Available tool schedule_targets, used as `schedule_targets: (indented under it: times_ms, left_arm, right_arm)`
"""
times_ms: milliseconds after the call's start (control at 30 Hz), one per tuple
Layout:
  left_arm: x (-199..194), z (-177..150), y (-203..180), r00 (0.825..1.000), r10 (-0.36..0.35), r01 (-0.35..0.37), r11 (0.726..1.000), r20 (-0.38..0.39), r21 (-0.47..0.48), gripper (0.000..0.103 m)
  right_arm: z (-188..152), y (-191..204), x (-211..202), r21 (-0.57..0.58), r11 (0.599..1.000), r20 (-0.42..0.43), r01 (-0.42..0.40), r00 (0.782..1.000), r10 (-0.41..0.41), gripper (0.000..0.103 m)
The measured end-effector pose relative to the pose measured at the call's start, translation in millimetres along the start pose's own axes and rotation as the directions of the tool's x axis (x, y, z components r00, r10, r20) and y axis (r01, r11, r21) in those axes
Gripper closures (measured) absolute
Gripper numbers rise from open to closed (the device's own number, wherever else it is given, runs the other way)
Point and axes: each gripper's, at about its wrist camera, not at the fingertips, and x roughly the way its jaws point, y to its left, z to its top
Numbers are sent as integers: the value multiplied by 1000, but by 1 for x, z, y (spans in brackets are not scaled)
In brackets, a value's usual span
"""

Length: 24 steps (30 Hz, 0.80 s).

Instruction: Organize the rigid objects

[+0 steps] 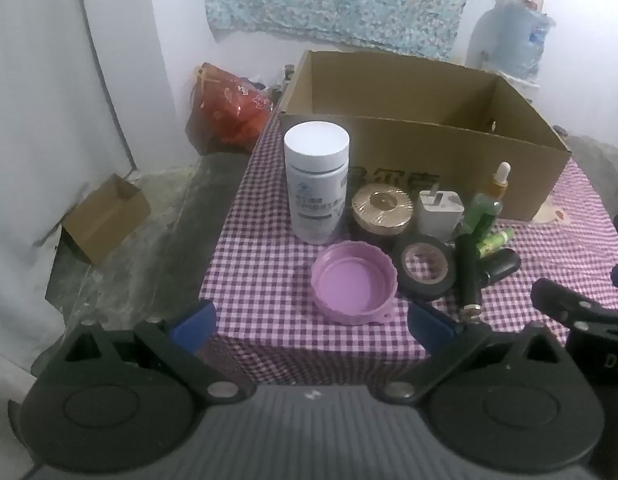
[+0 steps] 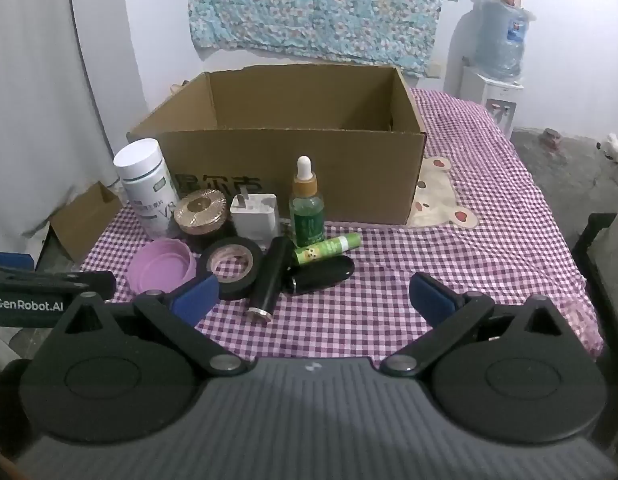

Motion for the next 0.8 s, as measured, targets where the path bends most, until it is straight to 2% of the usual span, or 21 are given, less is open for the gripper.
schedule_targets:
  times_ms: [433,533,800]
  left_arm:
    - [2,-1,12,1000,-5,5,1000,8,5,1]
    - [-2,0,1,1000,15,-15,1000,5,12,1]
    - [-3,0,1,1000,11,-11,1000,5,8,1]
  right_arm:
    - [3,1,-5,3,1000,9,-3,1000,3,1]
    - [4,2,-6,-2,1000,11,-3,1000,3,1]
    - [6,7,-7,-27,1000,17,5,1000,-4,1]
